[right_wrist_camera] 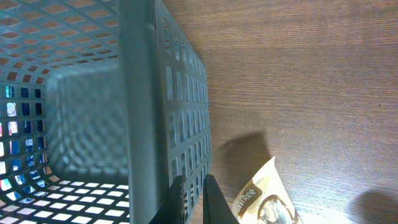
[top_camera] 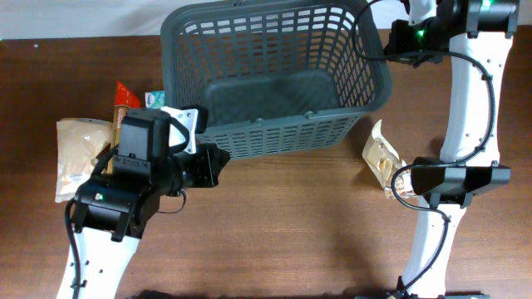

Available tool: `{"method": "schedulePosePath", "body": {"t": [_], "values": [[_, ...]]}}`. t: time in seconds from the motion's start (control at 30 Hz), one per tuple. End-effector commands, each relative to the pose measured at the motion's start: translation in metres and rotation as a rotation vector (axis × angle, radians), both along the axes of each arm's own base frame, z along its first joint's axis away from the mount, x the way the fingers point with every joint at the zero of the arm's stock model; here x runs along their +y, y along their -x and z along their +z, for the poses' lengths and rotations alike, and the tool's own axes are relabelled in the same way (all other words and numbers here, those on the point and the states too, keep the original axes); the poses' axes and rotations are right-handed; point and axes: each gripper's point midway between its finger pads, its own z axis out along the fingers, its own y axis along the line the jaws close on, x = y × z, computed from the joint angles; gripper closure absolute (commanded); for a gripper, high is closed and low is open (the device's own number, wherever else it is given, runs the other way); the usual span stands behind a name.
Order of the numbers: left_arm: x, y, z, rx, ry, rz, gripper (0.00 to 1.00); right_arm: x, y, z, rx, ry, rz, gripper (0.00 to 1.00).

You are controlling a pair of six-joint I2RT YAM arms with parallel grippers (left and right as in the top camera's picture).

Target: Pack container

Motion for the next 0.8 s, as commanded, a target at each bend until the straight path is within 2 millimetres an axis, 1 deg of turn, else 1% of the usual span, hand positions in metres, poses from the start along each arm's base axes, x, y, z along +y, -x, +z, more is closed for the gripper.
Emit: {"method": "schedulePosePath", "body": {"t": [0.0, 0.2, 0.57, 0.77], "values": [[0.011, -0.009, 0.0, -0.021, -0.059, 0.063, 0.98, 0.011, 0.001, -0.005, 0.021, -0.033, 0.024, 0.96], [0.02, -0.018, -0.007, -0.029, -0.115, 0.096, 0.98, 0.011, 0.001, -0.005, 0.022, -0.033, 0.024, 0.96], [0.015, -0.042, -0.025, -0.027, -0.153, 0.064, 0.98, 0.011, 0.001, -0.005, 0.021, -0.033, 0.024, 0.96], [0.02, -0.054, -0.023, -0.068, -0.179, 0.093, 0.98, 0.011, 0.001, -0.005, 0.021, -0.032, 0.024, 0.96]]}}
